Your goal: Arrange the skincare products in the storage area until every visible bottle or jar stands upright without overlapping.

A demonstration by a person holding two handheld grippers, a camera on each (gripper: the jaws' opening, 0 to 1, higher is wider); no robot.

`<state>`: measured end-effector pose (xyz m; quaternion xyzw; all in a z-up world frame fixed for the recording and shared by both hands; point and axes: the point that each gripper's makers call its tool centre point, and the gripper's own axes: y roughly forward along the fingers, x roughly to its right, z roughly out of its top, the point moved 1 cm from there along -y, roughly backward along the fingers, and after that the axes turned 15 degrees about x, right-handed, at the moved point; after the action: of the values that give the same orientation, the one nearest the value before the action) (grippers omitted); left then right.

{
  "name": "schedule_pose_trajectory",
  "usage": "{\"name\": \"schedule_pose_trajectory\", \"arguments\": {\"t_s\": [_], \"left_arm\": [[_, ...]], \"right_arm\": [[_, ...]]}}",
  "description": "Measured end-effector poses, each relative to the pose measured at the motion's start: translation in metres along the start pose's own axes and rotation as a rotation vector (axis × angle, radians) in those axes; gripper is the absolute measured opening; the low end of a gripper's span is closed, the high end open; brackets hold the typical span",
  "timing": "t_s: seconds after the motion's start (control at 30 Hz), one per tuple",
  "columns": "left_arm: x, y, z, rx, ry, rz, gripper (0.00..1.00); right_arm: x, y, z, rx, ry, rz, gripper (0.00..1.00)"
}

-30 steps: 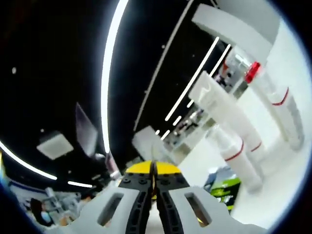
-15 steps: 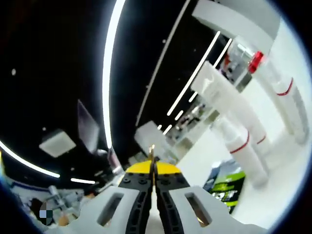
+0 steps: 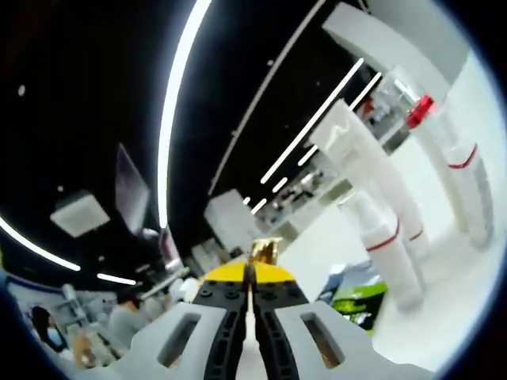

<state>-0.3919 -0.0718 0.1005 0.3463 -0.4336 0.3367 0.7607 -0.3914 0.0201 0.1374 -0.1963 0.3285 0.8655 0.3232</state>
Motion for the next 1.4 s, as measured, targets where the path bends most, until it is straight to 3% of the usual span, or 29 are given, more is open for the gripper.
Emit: {"name": "schedule_pose_trajectory", "arguments": {"t_s": [0.23, 0.4, 0.83, 1.2, 1.3, 1.4], "left_arm": [[-0.038, -0.003, 0.014, 0.086, -0.027, 0.159, 0.01], [-0.061, -0.011, 0.028, 0.136, 0.124, 0.286, 0.01], [-0.071, -0.015, 0.023, 0.13, 0.288, 0.35, 0.03], [-0.072, -0.022, 0.025, 0.143, 0.316, 0.373, 0.03], [-0.073, -0.023, 0.032, 0.166, 0.377, 0.383, 0.03], [-0.072, -0.022, 0.036, 0.16, 0.497, 0.373, 0.03]], "right_arm": [[0.001, 0.0, -0.003, -0.013, 0.004, -0.009, 0.0], [0.003, -0.001, -0.004, -0.021, 0.004, -0.013, 0.0], [0.007, -0.002, -0.014, -0.064, 0.013, -0.027, 0.0], [0.007, -0.003, -0.022, -0.099, 0.008, -0.03, 0.0], [0.008, -0.004, -0.024, -0.111, 0.005, -0.035, 0.0], [0.01, -0.004, -0.03, -0.138, 0.002, -0.042, 0.0]]}}
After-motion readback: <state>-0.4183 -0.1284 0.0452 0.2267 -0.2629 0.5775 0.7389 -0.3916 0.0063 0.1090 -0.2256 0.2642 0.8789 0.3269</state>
